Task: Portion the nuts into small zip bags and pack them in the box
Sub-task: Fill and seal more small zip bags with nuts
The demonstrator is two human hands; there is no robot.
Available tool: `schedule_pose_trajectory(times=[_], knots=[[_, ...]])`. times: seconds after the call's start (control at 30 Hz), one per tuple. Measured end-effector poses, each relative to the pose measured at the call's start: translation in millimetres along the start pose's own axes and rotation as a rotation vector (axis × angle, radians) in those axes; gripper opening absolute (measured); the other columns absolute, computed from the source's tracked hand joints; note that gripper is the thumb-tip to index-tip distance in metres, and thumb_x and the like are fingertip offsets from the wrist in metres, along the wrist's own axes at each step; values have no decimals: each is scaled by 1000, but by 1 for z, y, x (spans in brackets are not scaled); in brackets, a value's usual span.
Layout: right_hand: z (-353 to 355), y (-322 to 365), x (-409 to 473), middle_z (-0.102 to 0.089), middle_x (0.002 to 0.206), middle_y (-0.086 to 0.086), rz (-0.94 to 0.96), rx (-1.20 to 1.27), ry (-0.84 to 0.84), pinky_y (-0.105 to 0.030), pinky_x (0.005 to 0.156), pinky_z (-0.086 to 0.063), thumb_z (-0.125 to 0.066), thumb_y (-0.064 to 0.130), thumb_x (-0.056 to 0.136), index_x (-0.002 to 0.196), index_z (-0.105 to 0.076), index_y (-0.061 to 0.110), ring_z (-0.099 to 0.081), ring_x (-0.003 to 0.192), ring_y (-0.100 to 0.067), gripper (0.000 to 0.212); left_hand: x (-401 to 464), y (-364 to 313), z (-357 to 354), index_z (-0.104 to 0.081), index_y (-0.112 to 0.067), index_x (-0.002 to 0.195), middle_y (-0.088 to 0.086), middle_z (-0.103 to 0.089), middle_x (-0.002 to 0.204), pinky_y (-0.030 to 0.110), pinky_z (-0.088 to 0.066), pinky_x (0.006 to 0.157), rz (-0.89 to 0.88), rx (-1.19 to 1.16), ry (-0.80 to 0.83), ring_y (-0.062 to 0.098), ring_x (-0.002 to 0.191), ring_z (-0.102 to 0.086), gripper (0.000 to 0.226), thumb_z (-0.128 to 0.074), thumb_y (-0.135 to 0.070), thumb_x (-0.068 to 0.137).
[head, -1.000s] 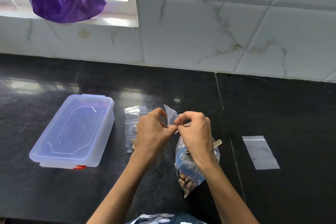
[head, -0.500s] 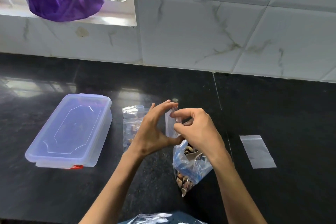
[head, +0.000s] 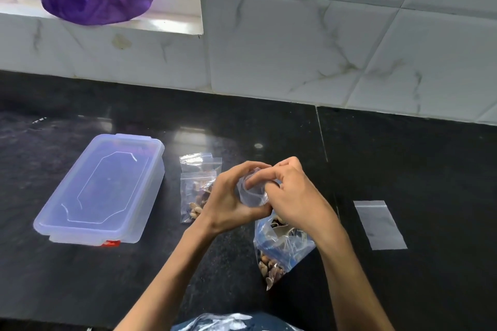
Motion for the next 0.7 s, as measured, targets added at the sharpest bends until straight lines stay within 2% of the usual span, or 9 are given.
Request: schedule_pose_trajectory(times=[0.07, 0.13, 0.2, 0.3, 0.37, 0.47, 0.53, 0.6, 0.7], knots=[[3, -1, -1, -36, 108, 9, 7, 63, 13, -24, 83, -46, -45, 17, 96, 76, -66, 44, -51, 89, -2, 39, 0, -2, 1, -62, -14, 106, -8, -68, 99, 16, -50, 79, 22, -29, -13, 8, 91, -65, 44, -76, -12, 64], [13, -5, -4, -39, 111, 10, 9, 184, 19, -25, 85, -49, -52, 23, 94, 86, -70, 44, -58, 91, -6, 29, -2, -3, 3, -61, -19, 105, -9, -67, 98, 15, -49, 77, 36, -51, -19, 6, 88, -65, 40, -75, -18, 67], [34, -21, -6, -47, 114, 11, 6, 233, -56, -23, 79, -50, -55, 28, 93, 93, -69, 44, -62, 89, -8, 22, -6, -3, 6, -60, -25, 105, -16, -67, 99, 14, -50, 77, 57, -45, -30, 3, 88, -65, 41, -76, -28, 68], [65, -68, -5, -57, 114, 3, -95, 132, -239, -21, 70, -43, -56, 30, 93, 102, -65, 41, -60, 89, -9, 17, -16, -1, 12, -59, -29, 104, -24, -66, 100, 12, -50, 77, 82, -38, -65, 1, 90, -65, 42, -75, -37, 65], [69, -106, -5, -55, 121, -3, -256, 13, -251, -25, 76, -42, -58, 34, 92, 117, -60, 34, -56, 95, -11, 25, -25, 0, 13, -59, -29, 103, -26, -65, 100, 10, -49, 78, 82, -34, -77, 0, 89, -65, 43, -75, -37, 65], [45, -145, -7, -52, 127, -4, -461, -33, -70, -29, 81, -41, -63, 42, 87, 131, -51, 25, -53, 109, -17, 49, -39, 8, 10, -62, -29, 102, -22, -66, 100, 12, -49, 80, 109, -40, -64, 2, 90, -65, 41, -77, -35, 64], [29, -155, -9, -58, 111, 2, -482, 34, -25, -26, 76, -42, -67, 40, 85, 128, -52, 22, -56, 102, -13, 50, -49, 16, 6, -62, -29, 102, -19, -67, 100, 13, -50, 80, 149, -48, -59, 4, 89, -66, 42, -78, -35, 64], [22, -157, -9, -63, 92, 5, -425, 94, -81, -25, 71, -44, -70, 34, 83, 114, -60, 20, -60, 89, -10, 36, -57, 21, 2, -62, -27, 100, -16, -67, 100, 12, -50, 79, 171, -52, -60, 4, 89, -66, 39, -78, -33, 64], [14, -155, -9, -64, 87, 4, -352, 174, -126, -24, 69, -46, -68, 32, 85, 96, -62, 25, -60, 84, -10, 14, -67, 23, -5, -59, -15, 99, -14, -64, 98, 12, -48, 80, 165, -51, -42, 6, 90, -64, 38, -74, -29, 67]])
Point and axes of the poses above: each hand's wrist, its own x-axis towards the middle knuckle, its own z-axis out of the back of the hand, y = z × x, the point moved 7 cm from there along x, towards the middle knuckle
